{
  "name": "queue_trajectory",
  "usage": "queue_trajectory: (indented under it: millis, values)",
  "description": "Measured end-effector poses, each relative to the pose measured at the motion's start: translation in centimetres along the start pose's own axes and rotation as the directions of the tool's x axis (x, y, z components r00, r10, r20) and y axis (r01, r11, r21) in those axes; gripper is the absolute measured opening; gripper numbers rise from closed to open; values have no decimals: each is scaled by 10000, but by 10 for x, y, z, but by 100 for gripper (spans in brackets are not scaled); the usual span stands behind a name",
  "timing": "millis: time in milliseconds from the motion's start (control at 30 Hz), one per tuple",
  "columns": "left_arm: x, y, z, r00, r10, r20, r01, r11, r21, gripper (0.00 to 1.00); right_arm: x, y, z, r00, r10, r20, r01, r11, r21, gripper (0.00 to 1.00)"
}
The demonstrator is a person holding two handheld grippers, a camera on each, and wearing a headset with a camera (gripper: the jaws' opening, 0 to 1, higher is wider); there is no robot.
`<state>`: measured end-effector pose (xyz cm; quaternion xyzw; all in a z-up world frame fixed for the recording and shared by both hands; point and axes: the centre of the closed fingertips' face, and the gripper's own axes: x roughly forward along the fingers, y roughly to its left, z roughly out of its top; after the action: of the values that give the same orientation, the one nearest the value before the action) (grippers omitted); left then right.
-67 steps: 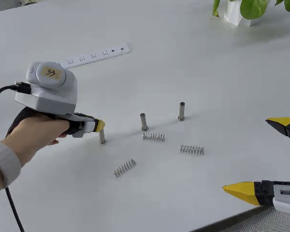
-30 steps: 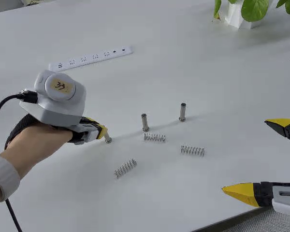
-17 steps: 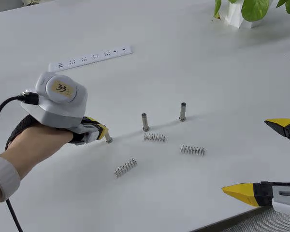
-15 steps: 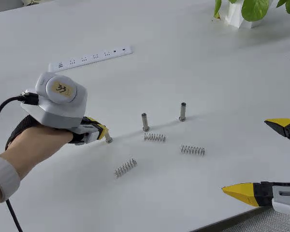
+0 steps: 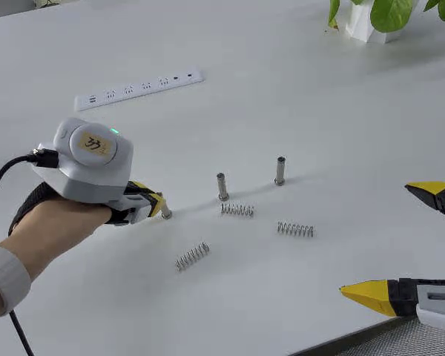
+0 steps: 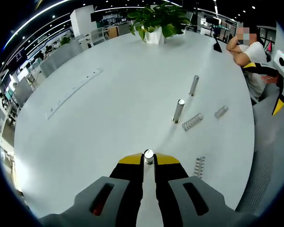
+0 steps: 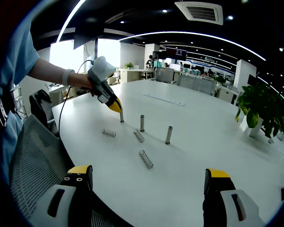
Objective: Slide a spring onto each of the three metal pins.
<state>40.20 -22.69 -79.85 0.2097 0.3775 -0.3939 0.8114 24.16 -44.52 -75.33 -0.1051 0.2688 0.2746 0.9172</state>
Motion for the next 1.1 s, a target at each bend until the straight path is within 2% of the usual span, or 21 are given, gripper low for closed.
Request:
queue_trajectory:
  millis: [233, 500, 633, 800, 1067, 1100]
  values:
    - [1, -1, -1, 10000, -50, 15, 51, 10000, -80, 7, -1, 0, 0, 10000, -36, 12, 36, 10000, 11, 98]
    - [3, -2, 1, 9999, -86, 118, 86, 10000, -32, 16, -2, 1, 0, 10000, -78, -14, 78, 10000, 28, 98]
    - [3, -1, 1, 9996, 62, 271, -68, 9997, 224, 34, -1, 1, 0, 10000, -67, -37, 67, 10000, 8, 98]
    - [1, -1, -4, 9993, 95, 349, -102, 9998, 193, 45, -1, 2, 0, 10000, -35, -67, 34, 10000, -23, 98]
    - [-3, -3, -10, 9976, -152, 678, 190, 9983, -551, 66, 0, 4, 1, 9999, 67, -136, -68, 9999, -79, 99]
    - [-4, -3, -10, 9966, -148, 817, 203, 9975, -677, 69, 0, 3, 1, 9999, 67, -128, -68, 9999, -89, 99]
